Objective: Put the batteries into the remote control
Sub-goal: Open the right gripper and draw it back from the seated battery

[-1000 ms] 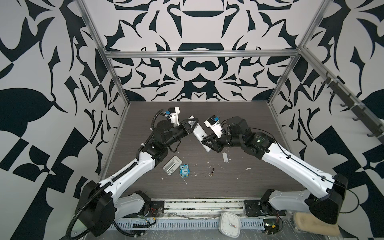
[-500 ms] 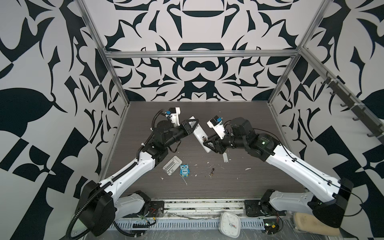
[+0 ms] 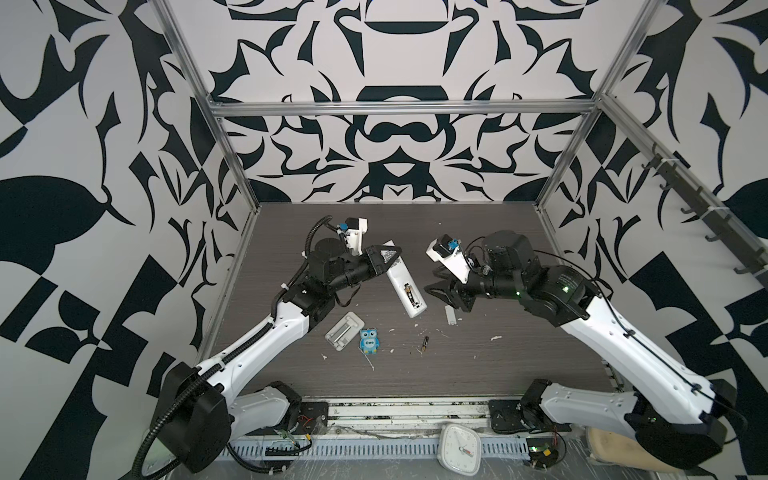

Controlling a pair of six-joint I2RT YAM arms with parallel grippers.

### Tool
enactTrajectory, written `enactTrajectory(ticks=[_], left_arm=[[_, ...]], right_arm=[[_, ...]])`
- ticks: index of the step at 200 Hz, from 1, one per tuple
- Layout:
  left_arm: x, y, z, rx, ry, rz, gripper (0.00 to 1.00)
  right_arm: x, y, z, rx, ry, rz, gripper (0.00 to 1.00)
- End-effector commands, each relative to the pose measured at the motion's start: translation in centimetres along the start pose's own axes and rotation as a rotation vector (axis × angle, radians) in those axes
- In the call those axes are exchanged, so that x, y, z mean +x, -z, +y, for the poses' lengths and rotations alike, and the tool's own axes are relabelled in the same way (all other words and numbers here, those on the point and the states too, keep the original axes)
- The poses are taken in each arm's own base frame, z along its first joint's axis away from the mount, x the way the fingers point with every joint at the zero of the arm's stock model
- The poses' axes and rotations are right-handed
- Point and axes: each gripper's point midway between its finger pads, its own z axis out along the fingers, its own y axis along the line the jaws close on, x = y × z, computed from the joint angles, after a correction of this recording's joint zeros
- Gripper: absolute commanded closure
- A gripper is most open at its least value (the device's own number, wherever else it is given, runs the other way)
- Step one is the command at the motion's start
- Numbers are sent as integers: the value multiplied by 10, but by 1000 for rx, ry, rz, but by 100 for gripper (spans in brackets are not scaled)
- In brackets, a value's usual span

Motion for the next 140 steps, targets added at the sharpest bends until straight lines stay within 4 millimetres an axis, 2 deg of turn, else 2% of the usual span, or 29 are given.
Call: enactTrajectory(ticks=[1, 42, 89, 140], left_arm=[[-2, 1, -28, 83, -39, 52, 100], [6, -2, -36, 119, -32, 120, 100], [11, -4, -39, 131, -29, 169, 100], [15, -9, -37, 122, -30, 213, 100]], right_arm=[[-2, 17, 15, -54, 184, -11, 51], [3, 12, 15, -70, 281, 18, 53], [-12, 9, 22, -114, 313, -21, 60], [-8, -1, 31, -157, 364, 8, 62]])
